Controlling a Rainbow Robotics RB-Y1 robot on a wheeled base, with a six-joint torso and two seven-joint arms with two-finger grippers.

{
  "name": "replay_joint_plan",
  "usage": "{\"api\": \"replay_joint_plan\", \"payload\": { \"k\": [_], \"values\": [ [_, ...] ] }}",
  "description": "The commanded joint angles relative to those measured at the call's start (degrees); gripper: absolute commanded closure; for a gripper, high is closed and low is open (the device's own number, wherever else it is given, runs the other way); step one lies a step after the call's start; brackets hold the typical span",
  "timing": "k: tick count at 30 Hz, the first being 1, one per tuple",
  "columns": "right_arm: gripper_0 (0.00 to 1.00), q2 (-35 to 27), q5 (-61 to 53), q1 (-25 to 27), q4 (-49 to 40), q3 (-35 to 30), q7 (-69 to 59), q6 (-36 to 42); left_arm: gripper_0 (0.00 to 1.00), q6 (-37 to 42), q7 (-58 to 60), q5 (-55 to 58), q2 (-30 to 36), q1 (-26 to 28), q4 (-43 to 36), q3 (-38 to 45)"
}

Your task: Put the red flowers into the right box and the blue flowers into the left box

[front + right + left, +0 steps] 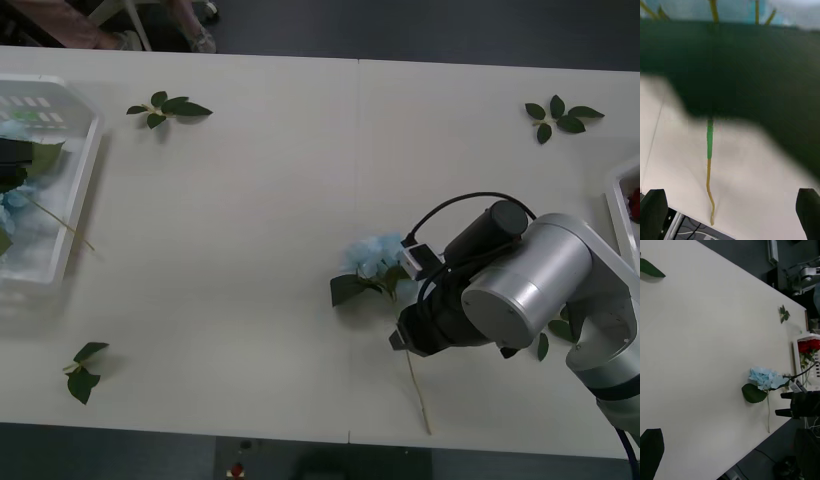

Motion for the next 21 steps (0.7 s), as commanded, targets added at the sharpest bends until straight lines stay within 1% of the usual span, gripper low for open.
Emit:
{"api": "replay_joint_plan", "payload": {
  "k": [1,6,10,12,13,16,18,19,20,21],
  "values": [
    [0.0,1.8,1.4,-0.2,0.5,1.5,-3.9,-1.5,0.0,-3.9,-4.0,-6.7,-1.3,-1.7,-6.3,-0.3],
    [0.0,2.8,2.9,-0.2,2.3,2.9,-3.9,-3.2,0.0,-4.3,-4.2,-13.6,-6.7,-1.7,-14.1,-0.3],
    [0.0,3.8,3.6,-0.1,4.0,3.4,-3.9,-4.6,0.0,-4.5,-3.9,-19.4,-11.4,-0.4,-23.6,-0.4],
    [0.0,4.4,4.1,-0.1,4.7,3.4,-3.8,-5.2,0.0,-6.5,-3.9,-21.4,-13.0,1.6,-27.9,-0.5],
    [0.0,4.6,4.4,-0.1,5.3,3.4,-3.6,-5.5,0.0,-8.9,-3.9,-22.1,-13.3,3.5,-30.8,-1.2],
    [0.0,5.2,5.2,-0.1,6.1,3.5,-3.5,-6.2,0.0,-15.9,-4.1,-22.2,-12.5,7.7,-35.2,-4.1],
    [0.0,5.3,5.6,-0.1,6.2,3.7,-3.4,-6.8,0.0,-19.6,-4.6,-22.3,-11.0,8.9,-36.8,-6.5],
    [0.05,5.4,5.8,-0.1,6.2,3.9,-3.5,-6.8,0.0,-21.3,-4.7,-22.2,-9.6,8.8,-37.5,-7.9],
    [0.13,5.3,5.8,-0.1,6.2,3.9,-3.5,-6.9,0.0,-22.4,-4.9,-22.2,-8.9,8.9,-37.8,-8.5],
    [0.28,5.4,5.8,-0.1,6.2,3.9,-3.6,-6.9,0.0,-23.9,-5.0,-22.0,-7.4,8.8,-38.4,-9.6]
  ]
}}
